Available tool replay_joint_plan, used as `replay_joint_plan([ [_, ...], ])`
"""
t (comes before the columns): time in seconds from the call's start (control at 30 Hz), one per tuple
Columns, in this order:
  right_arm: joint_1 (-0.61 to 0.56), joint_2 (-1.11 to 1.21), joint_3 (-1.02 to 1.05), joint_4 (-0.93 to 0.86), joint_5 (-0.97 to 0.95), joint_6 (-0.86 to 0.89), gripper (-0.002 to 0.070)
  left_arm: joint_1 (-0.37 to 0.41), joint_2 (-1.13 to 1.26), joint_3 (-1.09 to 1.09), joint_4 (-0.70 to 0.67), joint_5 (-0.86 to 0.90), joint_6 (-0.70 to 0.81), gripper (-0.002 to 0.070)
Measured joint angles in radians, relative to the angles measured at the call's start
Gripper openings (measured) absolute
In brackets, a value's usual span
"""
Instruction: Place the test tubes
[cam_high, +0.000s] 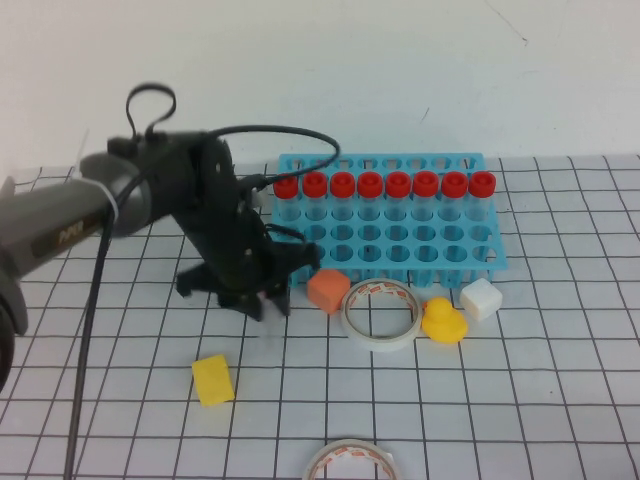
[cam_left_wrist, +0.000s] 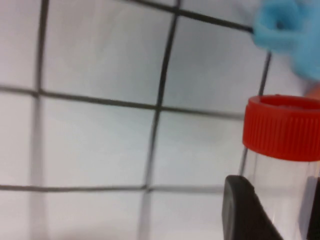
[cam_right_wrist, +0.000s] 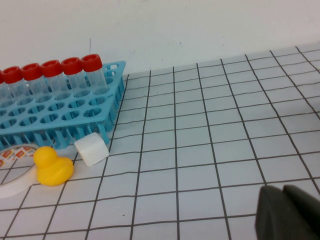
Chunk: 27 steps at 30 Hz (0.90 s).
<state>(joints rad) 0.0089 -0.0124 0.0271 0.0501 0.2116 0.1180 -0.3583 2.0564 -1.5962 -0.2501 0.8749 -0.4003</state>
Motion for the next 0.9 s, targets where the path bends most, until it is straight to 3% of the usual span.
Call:
replay_joint_plan([
  [0.13, 0.000, 0.000, 0.000, 0.000, 0.000, 0.000, -0.0001, -0.005, 0.000, -0.062, 0.105, 0.234, 0.274, 0.0217],
  [0.33, 0.000, 0.000, 0.000, 0.000, -0.001, 0.000, -0.0001, -0.074, -0.070, -0.002, 0.278, 0.319, 0.484, 0.0217],
  [0.6, 0.000, 0.000, 0.000, 0.000, -0.001, 0.000, -0.0001, -0.231, -0.227, 0.187, 0.295, -0.003, 0.542, 0.0217],
  [0.9, 0.000, 0.000, 0.000, 0.000, -0.001, 0.000, -0.0001, -0.246, -0.109, 0.199, 0.206, -0.047, 0.610, 0.0217],
])
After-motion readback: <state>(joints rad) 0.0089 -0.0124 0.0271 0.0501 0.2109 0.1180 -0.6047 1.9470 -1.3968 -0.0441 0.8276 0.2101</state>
